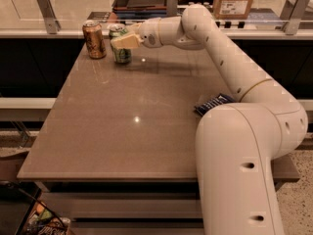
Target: Move green can near orange can
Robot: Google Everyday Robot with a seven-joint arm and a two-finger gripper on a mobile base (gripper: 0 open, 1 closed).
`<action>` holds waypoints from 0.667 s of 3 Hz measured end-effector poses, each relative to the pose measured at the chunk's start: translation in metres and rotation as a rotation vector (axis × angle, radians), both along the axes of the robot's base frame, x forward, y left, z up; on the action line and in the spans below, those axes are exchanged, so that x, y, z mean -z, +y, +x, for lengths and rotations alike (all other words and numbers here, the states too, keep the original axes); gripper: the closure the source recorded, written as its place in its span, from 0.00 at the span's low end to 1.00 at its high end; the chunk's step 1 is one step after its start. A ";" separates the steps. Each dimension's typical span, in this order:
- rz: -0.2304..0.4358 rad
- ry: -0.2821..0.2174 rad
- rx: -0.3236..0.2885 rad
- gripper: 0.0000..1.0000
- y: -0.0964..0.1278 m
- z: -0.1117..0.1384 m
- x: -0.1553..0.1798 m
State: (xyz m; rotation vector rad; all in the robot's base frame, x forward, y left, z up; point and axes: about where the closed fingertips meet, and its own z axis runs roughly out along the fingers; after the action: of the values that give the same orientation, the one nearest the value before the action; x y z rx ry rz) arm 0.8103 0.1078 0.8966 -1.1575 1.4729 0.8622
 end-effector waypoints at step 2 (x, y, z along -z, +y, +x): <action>0.001 0.004 -0.010 0.59 0.007 -0.001 0.002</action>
Offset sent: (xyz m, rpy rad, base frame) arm -0.0005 0.0033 -0.0010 0.0008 0.0017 0.0048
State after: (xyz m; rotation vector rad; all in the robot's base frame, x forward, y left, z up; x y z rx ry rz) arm 0.8092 0.1153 0.8943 -1.1640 1.4706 0.8728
